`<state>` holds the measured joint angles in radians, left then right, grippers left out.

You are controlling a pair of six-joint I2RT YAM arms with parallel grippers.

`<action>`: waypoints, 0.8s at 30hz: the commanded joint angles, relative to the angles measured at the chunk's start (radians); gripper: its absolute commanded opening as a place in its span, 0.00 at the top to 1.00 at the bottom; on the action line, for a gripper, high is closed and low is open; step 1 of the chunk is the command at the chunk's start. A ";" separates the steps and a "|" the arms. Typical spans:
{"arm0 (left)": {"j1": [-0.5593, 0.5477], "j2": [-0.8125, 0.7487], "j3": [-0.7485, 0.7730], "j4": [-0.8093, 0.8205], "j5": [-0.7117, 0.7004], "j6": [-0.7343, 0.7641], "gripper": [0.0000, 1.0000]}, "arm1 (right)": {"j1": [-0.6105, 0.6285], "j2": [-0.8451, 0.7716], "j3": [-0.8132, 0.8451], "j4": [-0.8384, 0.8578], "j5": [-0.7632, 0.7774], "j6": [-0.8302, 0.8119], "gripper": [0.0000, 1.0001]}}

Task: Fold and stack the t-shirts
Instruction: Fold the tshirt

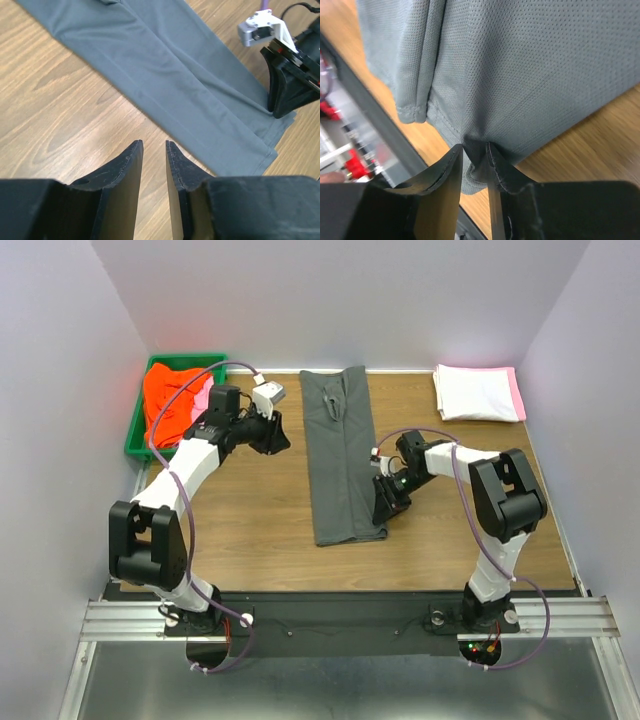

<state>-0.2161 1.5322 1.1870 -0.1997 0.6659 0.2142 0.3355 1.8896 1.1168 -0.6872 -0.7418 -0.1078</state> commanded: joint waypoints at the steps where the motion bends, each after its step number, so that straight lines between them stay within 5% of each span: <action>1: -0.003 -0.076 -0.039 0.025 0.017 0.068 0.64 | 0.020 0.045 -0.011 0.057 0.001 0.010 0.69; 8: -0.037 -0.145 -0.118 -0.035 0.023 0.186 0.64 | 0.050 -0.030 0.011 0.045 -0.050 0.042 0.60; 13: -0.098 -0.262 -0.230 -0.108 0.052 0.458 0.60 | 0.050 -0.197 0.041 -0.064 0.028 -0.171 0.47; 17: -0.184 -0.345 -0.334 -0.158 0.047 0.658 0.59 | 0.056 -0.329 0.005 -0.064 0.082 -0.401 0.46; 24: -0.405 -0.463 -0.543 0.043 -0.087 0.792 0.60 | 0.112 -0.484 -0.208 0.093 0.142 -0.752 0.44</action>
<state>-0.5499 1.1114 0.6964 -0.2710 0.6411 0.8700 0.4080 1.4422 1.0088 -0.6853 -0.6590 -0.6209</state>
